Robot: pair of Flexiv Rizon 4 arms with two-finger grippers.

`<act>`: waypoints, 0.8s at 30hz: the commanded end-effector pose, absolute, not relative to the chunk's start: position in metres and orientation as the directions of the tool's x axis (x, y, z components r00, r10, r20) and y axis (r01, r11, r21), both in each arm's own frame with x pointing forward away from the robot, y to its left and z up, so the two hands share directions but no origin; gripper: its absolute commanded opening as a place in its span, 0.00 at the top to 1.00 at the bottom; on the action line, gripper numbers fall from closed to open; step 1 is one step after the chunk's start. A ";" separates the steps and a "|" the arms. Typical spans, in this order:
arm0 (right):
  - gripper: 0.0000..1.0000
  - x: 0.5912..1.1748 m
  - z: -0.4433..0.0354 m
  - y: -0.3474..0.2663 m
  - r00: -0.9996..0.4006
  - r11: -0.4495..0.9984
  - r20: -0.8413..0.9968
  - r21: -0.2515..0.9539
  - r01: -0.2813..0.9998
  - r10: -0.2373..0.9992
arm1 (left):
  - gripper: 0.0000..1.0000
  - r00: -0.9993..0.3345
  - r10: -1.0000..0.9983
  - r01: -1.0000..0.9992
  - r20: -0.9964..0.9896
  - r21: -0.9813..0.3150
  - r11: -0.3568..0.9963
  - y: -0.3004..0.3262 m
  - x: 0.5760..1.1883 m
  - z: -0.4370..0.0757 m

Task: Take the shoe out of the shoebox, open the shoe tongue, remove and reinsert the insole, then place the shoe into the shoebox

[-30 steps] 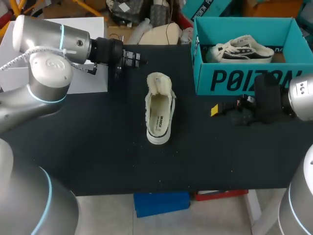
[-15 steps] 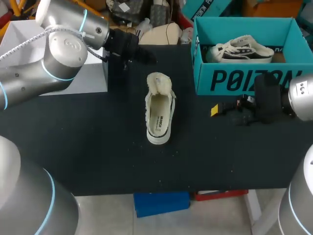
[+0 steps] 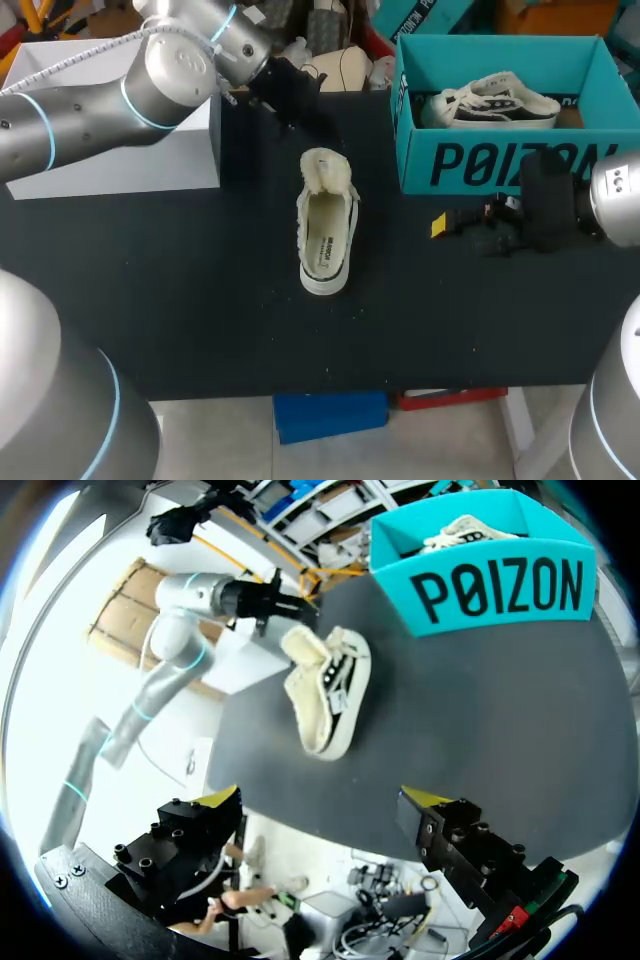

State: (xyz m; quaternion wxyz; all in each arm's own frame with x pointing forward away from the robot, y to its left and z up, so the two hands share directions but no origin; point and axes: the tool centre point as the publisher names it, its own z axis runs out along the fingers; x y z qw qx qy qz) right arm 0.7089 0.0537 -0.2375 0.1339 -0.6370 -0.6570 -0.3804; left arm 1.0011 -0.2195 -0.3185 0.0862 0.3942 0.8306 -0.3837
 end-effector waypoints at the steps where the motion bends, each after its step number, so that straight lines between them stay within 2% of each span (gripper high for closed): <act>1: 0.00 0.709 -0.237 0.054 -0.152 -0.101 0.659 0.329 0.939 0.736 | 1.00 -0.661 0.632 0.718 -0.404 -0.586 0.376 -0.226 1.001 -0.327; 16: 0.00 0.709 -0.237 0.054 -0.152 -0.101 0.659 0.329 0.939 0.736 | 1.00 -0.454 0.775 0.818 -0.439 -0.551 0.167 -0.240 0.954 -0.317; 24: 0.00 0.709 -0.237 0.054 -0.152 -0.101 0.659 0.329 0.939 0.736 | 1.00 -0.407 0.825 0.840 -0.392 -0.515 0.170 -0.229 0.940 -0.329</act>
